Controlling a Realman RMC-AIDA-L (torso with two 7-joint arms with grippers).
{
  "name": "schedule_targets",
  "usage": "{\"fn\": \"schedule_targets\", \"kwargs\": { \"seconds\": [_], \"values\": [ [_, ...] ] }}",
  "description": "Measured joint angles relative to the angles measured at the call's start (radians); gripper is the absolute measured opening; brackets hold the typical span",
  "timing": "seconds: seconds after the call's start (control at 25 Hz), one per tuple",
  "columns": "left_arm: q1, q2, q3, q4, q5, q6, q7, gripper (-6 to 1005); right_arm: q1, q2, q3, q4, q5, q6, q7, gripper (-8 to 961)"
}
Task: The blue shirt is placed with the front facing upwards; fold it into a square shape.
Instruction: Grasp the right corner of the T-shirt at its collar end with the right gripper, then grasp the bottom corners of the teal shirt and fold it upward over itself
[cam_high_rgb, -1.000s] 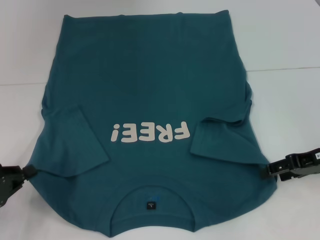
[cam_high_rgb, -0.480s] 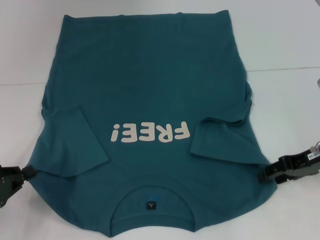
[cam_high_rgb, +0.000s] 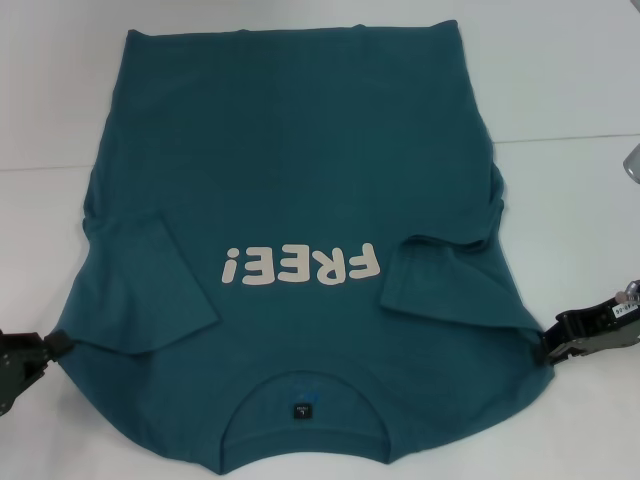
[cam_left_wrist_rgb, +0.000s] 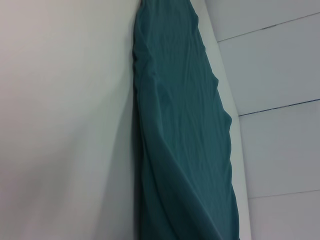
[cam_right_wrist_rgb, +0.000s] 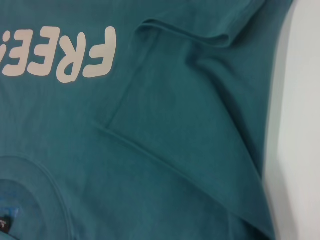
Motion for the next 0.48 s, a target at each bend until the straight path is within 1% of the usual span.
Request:
{"fn": "schedule_targets", "kwargs": {
  "seconds": [0.2, 0.44, 0.48],
  "values": [
    [-0.001, 0.0, 0.0, 0.0, -0.001, -0.006, 0.0, -1, 0.004, -0.002, -0.001, 0.0, -0.01, 0.0, 0.012, 265],
    [-0.002, 0.0, 0.001, -0.006, -0.002, -0.009, 0.0, 0, 0.0, -0.002, -0.001, -0.019, -0.009, -0.014, 0.009, 61],
    [-0.001, 0.0, 0.001, -0.007, -0.002, -0.009, 0.0, 0, -0.004, 0.0, -0.001, -0.034, -0.008, -0.02, 0.006, 45]
  ]
}}
